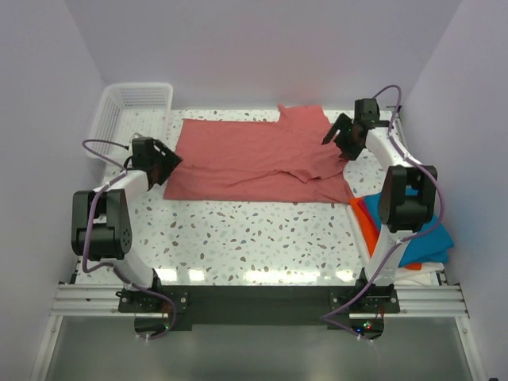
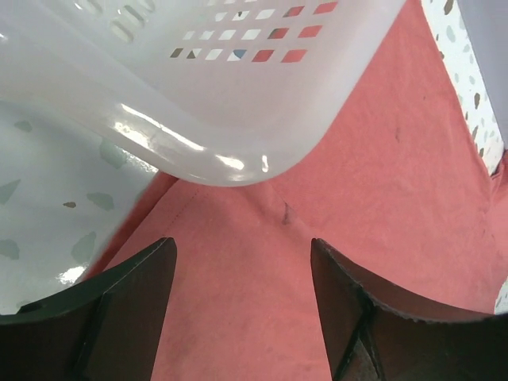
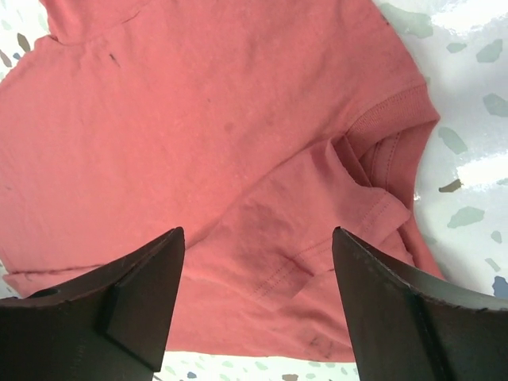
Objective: Fold and stack the t-shirts
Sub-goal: Fold the tshirt
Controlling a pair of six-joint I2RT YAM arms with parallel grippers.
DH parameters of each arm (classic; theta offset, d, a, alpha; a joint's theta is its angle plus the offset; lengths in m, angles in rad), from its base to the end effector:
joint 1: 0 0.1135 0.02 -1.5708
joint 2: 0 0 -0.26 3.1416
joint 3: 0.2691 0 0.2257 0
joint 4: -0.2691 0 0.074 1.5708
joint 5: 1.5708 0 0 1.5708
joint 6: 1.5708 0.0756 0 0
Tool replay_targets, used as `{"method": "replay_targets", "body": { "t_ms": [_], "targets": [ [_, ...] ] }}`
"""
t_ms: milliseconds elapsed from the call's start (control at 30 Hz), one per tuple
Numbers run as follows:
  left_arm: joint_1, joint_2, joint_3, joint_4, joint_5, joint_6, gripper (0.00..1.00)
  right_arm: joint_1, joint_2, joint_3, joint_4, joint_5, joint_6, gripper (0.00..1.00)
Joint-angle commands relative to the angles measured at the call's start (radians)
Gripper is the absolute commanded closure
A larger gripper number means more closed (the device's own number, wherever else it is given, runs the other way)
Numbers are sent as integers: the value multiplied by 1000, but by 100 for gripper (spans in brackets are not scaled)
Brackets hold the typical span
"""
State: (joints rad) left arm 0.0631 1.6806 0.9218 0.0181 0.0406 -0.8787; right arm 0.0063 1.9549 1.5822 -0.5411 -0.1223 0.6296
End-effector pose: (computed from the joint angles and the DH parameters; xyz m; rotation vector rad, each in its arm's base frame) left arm 0.3575 0.0195 0.1649 -1.0499 2.1087 -0.4555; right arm 0.4329 0.0119 0.2132 0.7236 2.4178 0.4156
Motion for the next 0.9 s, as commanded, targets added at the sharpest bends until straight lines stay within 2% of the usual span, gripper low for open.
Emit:
{"method": "replay_targets", "body": {
  "t_ms": [0,300,467,667,867],
  "targets": [
    [6,-82,9,45,25,14,26,0,-89,16,-46,33,-36,22],
    [-12,-196,-63,42,28,15,25,49,-261,-213,30,99,-39,23],
    [-54,-274,-123,13,-24,12,25,99,-330,-320,89,136,-28,24],
    [-100,-343,-205,5,-88,-8,28,136,-326,-375,128,161,-25,25],
    [-126,-345,-274,32,-120,-22,31,172,-287,-375,141,191,-21,25]
  ]
}}
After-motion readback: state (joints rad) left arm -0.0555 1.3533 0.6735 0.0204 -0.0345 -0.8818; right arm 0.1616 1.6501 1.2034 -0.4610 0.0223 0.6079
